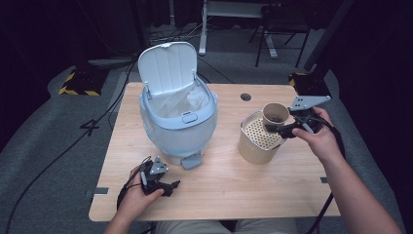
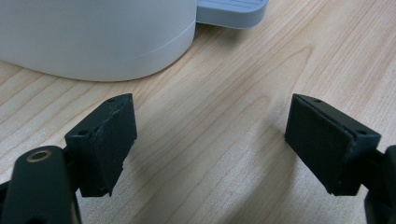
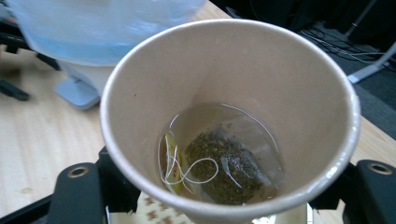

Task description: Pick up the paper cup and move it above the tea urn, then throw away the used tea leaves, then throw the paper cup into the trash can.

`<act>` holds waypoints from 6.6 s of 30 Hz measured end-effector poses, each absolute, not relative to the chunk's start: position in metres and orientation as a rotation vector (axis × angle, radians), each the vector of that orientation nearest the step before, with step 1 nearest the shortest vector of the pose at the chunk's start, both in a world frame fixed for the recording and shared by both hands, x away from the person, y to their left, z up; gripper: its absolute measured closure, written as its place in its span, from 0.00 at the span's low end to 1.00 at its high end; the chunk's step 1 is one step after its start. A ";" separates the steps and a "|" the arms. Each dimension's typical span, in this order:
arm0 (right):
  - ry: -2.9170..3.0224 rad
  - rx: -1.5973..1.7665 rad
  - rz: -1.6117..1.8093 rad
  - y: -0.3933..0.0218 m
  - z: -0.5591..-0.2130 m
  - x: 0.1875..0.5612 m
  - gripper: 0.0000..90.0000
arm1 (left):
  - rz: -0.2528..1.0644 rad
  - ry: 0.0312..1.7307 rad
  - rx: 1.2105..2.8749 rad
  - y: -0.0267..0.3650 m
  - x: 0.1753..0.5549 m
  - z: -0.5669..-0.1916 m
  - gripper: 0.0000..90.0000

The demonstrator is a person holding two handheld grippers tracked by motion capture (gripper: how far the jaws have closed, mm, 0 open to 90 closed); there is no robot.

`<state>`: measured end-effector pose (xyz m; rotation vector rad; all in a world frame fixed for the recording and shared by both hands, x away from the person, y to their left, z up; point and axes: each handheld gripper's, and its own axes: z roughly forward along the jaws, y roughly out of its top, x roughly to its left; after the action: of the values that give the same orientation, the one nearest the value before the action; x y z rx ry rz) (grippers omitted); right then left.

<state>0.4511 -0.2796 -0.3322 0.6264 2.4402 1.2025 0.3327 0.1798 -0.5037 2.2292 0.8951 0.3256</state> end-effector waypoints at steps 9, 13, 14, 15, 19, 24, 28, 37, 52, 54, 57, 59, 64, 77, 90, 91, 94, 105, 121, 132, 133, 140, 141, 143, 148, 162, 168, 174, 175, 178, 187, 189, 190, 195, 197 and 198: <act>2.413 0.664 1.220 -0.283 -0.338 0.469 0.32 | 0.326 0.896 2.229 0.180 0.333 -0.504 0.19; 2.394 0.676 1.195 -0.286 -0.340 0.476 0.32 | 0.322 0.895 2.228 0.180 0.333 -0.504 0.19; 2.392 0.673 1.182 -0.287 -0.340 0.477 0.32 | 0.322 0.895 2.228 0.180 0.333 -0.504 0.19; 2.392 0.673 1.182 -0.287 -0.340 0.477 0.32 | 0.320 0.894 2.228 0.180 0.333 -0.504 0.19; 2.379 0.676 1.169 -0.289 -0.341 0.478 0.32 | 0.319 0.894 2.229 0.180 0.333 -0.504 0.19; 2.375 0.674 1.178 -0.291 -0.341 0.477 0.32 | 0.324 0.893 2.232 0.180 0.334 -0.504 0.19; 2.369 0.648 1.148 -0.291 -0.340 0.475 0.32 | 0.325 0.894 2.232 0.180 0.334 -0.504 0.18; 2.296 0.422 0.913 -0.289 -0.331 0.465 0.32 | 0.329 0.898 2.230 0.179 0.332 -0.504 0.18; 2.112 0.045 0.299 -0.265 -0.333 0.450 0.32 | 0.328 0.903 2.229 0.180 0.331 -0.504 0.18; 2.082 0.009 0.228 -0.263 -0.334 0.449 0.32 | 0.328 0.903 2.228 0.180 0.331 -0.504 0.18; 2.049 -0.032 0.156 -0.262 -0.336 0.448 0.32 | 0.328 0.903 2.228 0.180 0.331 -0.504 0.18; 2.004 -0.072 0.089 -0.260 -0.339 0.448 0.32 | 0.328 0.903 2.229 0.180 0.331 -0.504 0.18; 1.914 -0.169 -0.061 -0.257 -0.346 0.445 0.32 | 0.328 0.902 2.229 0.180 0.331 -0.504 0.18; 1.602 -0.404 -0.376 -0.246 -0.355 0.433 0.31 | 0.328 0.904 2.228 0.180 0.331 -0.504 0.18; 1.339 -0.607 -0.594 -0.237 -0.368 0.424 0.31 | 0.329 0.903 2.228 0.180 0.331 -0.504 0.18; 1.339 -0.607 -0.594 -0.237 -0.368 0.424 0.31 | 0.329 0.903 2.228 0.180 0.331 -0.504 0.18; 1.327 -0.632 -0.608 -0.235 -0.368 0.423 0.31 | 0.328 0.903 2.228 0.180 0.331 -0.504 0.18; 1.318 -0.631 -0.597 -0.234 -0.368 0.422 0.31 | 0.328 0.903 2.229 0.180 0.331 -0.504 0.18; 1.832 -0.062 0.084 -0.254 -0.337 0.435 0.31 | 0.322 0.897 2.232 0.179 0.334 -0.504 0.17; 2.087 0.641 0.804 -0.282 -0.323 0.450 0.30 | 0.317 0.876 2.241 0.179 0.338 -0.504 0.16; 2.126 0.740 0.930 -0.289 -0.321 0.452 0.30 | 0.317 0.875 2.241 0.179 0.338 -0.504 0.16; 2.199 0.848 1.132 -0.303 -0.317 0.456 0.30 | 0.318 0.876 2.241 0.179 0.339 -0.504 0.16; 2.199 0.848 1.132 -0.303 -0.317 0.456 0.30 | 0.318 0.876 2.242 0.178 0.340 -0.504 0.16; 2.213 0.865 1.174 -0.305 -0.317 0.455 0.30 | 0.317 0.876 2.243 0.178 0.340 -0.504 0.16; 2.240 0.865 1.209 -0.305 -0.313 0.454 0.30 | 0.319 0.874 2.244 0.178 0.340 -0.504 0.16; 2.279 0.748 1.277 -0.278 -0.286 0.460 0.30 | 0.333 0.892 2.239 0.178 0.338 -0.504 0.16; 2.296 0.694 1.296 -0.257 -0.271 0.467 0.30 | 0.327 0.904 2.232 0.178 0.338 -0.504 0.16; 2.324 0.627 1.326 -0.225 -0.254 0.476 0.30 | 0.327 0.907 2.231 0.178 0.338 -0.504 0.16; 2.329 0.621 1.329 -0.221 -0.251 0.477 0.30 | 0.328 0.906 2.232 0.179 0.339 -0.504 0.16; 2.338 0.614 1.336 -0.212 -0.247 0.479 0.30 | 0.328 0.907 2.233 0.178 0.338 -0.504 0.16; 2.368 0.543 1.383 -0.172 -0.228 0.489 0.30 | 0.335 0.908 2.229 0.178 0.338 -0.504 0.16; 2.377 0.517 1.391 -0.161 -0.226 0.489 0.30 | 0.329 0.906 2.231 0.178 0.339 -0.504 0.16; 2.382 0.503 1.392 -0.156 -0.225 0.489 0.30 | 0.328 0.906 2.232 0.178 0.339 -0.504 0.16; 2.396 0.476 1.412 -0.131 -0.224 0.490 0.29 | 0.326 0.903 2.234 0.178 0.339 -0.504 0.15; 2.406 0.472 1.428 -0.121 -0.225 0.492 0.29 | 0.326 0.903 2.233 0.178 0.339 -0.504 0.15; 2.414 0.461 1.463 -0.113 -0.226 0.493 0.29 | 0.326 0.903 2.234 0.178 0.339 -0.504 0.15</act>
<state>0.4929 -0.1128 -0.2265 0.4610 2.4135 1.4627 0.3391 0.1784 -0.5039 2.2339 0.9026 0.3257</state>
